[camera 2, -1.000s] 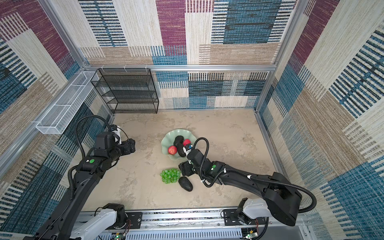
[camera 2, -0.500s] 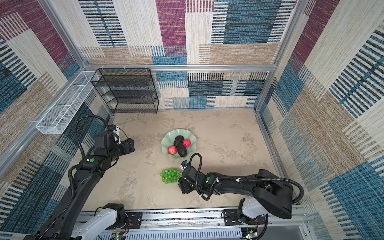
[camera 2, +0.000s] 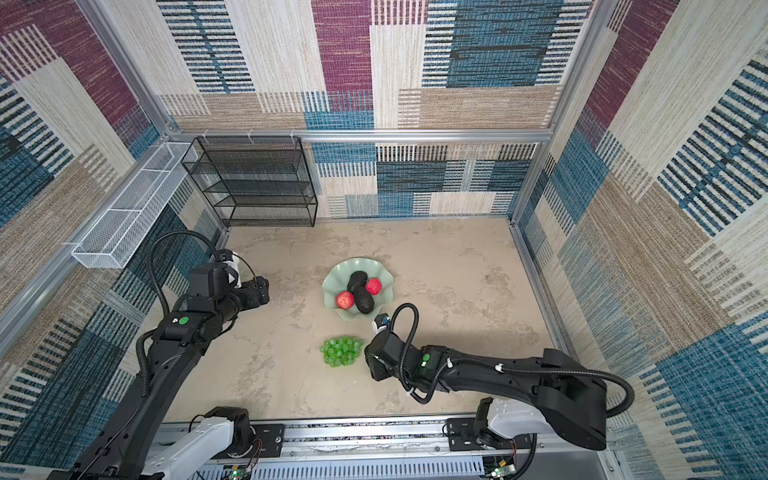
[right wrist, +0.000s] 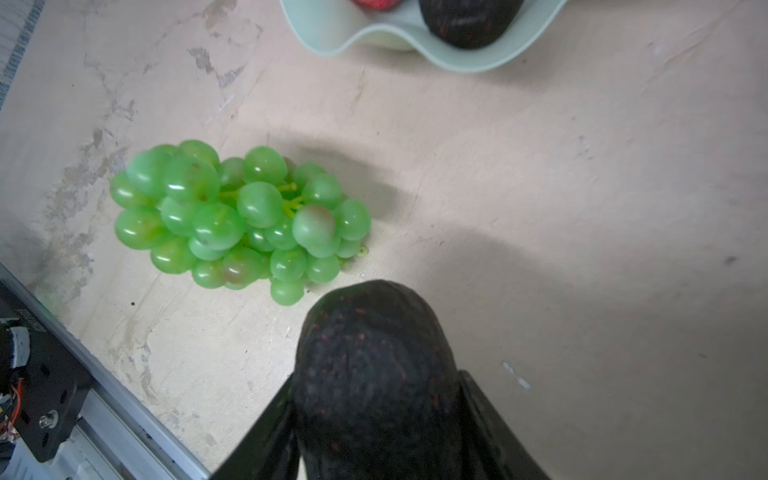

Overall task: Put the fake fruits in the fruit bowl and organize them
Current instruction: 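Lower the right gripper onto the last avocado and grasp it, then place the avocado in the bowl with the right gripper and release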

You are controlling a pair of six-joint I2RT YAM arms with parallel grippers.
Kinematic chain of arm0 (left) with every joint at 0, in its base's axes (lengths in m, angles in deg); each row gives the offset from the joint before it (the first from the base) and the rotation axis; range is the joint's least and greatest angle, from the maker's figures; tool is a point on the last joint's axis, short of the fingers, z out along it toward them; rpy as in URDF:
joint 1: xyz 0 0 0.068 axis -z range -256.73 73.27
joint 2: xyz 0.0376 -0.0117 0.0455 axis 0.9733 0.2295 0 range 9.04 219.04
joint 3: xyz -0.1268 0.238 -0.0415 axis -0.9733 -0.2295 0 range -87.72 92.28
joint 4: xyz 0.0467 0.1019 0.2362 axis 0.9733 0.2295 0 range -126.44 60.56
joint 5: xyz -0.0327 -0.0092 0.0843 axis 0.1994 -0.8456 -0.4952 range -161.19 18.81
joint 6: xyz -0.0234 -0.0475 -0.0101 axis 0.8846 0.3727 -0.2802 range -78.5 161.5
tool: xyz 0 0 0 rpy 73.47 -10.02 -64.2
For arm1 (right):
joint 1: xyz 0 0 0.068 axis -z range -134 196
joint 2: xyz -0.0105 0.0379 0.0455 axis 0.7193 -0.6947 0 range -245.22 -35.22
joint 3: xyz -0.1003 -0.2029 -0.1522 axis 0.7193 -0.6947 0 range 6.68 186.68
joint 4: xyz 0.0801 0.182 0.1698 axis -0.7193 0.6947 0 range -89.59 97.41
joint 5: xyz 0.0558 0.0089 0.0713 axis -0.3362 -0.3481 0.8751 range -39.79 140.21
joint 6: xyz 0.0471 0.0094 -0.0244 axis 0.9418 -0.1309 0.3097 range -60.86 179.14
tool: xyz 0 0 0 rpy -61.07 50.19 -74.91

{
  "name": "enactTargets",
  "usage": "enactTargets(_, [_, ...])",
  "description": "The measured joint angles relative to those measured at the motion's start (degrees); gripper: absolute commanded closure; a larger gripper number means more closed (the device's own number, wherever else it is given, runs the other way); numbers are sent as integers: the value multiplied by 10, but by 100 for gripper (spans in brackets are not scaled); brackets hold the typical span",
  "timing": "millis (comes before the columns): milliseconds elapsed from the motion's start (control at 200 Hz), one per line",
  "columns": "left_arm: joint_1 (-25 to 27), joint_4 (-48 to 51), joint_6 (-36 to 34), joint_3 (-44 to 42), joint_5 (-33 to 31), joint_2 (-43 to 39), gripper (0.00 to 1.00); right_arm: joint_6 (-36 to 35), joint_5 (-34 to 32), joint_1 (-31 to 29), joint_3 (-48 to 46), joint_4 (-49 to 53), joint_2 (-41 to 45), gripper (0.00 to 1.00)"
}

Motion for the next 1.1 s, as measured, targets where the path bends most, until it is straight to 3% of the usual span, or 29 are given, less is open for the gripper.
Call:
enactTargets(95, [0,0,0,0,7,0,17,2,-25,25,25,20,34,51])
enactTargets(210, [-1,0,0,0,7,0,17,-11,-35,96,46,7,50,51])
enactTargets(396, [-1,-1,0,0,7,0,18,-52,-31,193,96,-24,-15,50])
enactTargets(731, [-1,-1,0,-1,7,0,17,-83,11,246,187,-110,-173,49])
enactTargets(1097, [-1,-1,0,-1,7,-3,17,-24,60,259,189,-186,-263,41])
